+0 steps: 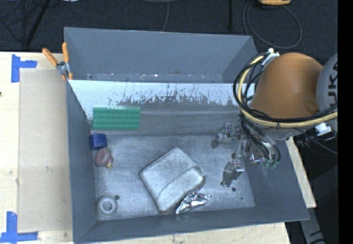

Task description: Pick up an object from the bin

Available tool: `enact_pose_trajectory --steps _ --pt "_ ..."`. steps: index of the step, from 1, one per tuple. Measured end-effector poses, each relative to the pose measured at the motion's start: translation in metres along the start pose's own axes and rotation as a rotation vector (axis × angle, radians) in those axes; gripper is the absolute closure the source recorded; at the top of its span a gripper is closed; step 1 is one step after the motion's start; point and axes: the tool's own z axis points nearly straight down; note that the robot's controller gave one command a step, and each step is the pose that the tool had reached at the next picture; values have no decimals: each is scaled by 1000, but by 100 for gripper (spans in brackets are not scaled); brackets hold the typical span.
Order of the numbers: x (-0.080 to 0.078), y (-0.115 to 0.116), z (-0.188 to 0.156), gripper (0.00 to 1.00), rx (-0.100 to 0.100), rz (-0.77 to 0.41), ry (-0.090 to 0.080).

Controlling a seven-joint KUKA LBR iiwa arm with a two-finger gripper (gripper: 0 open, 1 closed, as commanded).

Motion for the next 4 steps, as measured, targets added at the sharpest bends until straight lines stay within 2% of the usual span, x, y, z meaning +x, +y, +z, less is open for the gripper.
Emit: enact_pose_trajectory --steps 1,2,3,4 --pt "-2 56 114 0 2 153 -28" --pt "-48 35 143 0 -2 32 -5" --pt "-49 78 142 0 2 -66 -8" --pt "-3 67 101 0 0 -209 0"
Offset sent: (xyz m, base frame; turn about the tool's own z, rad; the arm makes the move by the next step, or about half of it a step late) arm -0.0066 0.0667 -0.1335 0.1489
